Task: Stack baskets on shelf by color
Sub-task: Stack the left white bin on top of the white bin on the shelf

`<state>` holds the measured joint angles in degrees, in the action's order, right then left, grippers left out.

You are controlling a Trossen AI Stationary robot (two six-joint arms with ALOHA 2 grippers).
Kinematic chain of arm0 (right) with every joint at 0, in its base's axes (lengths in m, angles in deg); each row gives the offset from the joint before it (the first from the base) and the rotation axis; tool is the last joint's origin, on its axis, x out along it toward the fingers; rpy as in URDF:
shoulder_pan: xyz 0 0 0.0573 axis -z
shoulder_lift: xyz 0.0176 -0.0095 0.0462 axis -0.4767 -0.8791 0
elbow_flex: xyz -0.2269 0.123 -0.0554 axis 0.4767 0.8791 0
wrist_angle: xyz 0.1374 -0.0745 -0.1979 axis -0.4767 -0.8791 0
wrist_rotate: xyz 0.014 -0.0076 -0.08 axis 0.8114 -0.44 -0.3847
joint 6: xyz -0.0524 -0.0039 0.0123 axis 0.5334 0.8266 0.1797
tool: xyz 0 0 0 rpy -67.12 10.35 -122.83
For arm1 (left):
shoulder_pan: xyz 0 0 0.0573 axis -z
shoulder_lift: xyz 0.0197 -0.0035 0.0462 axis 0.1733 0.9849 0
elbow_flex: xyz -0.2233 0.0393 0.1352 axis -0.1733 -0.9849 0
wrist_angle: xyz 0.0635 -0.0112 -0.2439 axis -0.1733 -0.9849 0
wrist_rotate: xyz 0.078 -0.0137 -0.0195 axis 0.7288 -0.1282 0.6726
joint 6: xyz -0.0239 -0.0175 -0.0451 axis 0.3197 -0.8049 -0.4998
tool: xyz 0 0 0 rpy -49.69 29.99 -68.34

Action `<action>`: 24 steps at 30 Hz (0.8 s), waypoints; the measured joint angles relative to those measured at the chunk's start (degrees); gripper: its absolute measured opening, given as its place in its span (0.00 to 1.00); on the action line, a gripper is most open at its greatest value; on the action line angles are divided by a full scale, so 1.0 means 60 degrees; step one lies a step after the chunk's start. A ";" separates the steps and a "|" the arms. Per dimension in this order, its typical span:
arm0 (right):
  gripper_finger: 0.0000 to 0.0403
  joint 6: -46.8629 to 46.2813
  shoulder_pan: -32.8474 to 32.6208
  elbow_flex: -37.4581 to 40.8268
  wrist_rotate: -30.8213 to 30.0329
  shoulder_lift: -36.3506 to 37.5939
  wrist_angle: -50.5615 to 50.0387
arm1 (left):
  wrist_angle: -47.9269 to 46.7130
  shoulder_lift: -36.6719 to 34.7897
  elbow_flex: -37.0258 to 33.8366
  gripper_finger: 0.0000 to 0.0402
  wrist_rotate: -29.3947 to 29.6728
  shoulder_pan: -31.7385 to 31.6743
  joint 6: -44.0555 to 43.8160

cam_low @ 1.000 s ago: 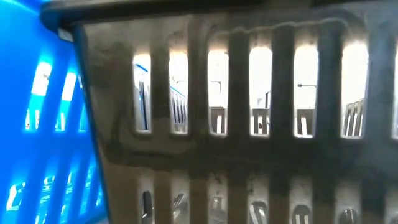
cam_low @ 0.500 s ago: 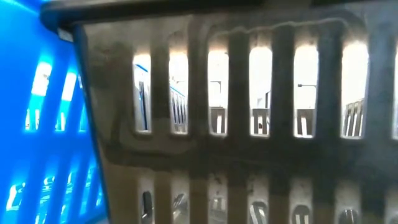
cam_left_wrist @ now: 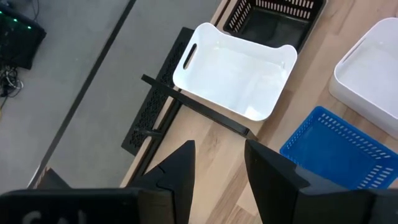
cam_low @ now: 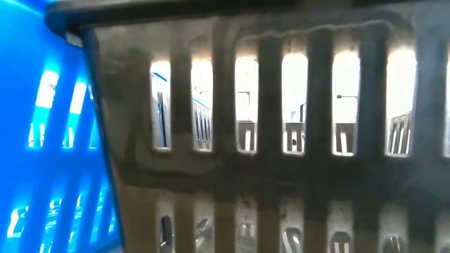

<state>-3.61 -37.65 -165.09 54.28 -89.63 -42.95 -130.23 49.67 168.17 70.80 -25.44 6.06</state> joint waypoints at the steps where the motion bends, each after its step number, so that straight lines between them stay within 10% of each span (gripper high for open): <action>1: 0.12 -0.0094 0.0114 0.0221 0.0040 0.0081 0.0049 | 0.0000 0.0000 0.0000 0.32 0.0000 0.0000 0.0000; 24: 0.40 -0.1534 0.3484 0.4762 0.0123 0.3617 0.0232 | -0.0003 0.0000 0.0000 0.32 -0.0047 0.0000 0.0146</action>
<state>-12.82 -16.74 -136.51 55.01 -67.93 -41.56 -130.24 49.67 168.17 70.51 -25.44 6.93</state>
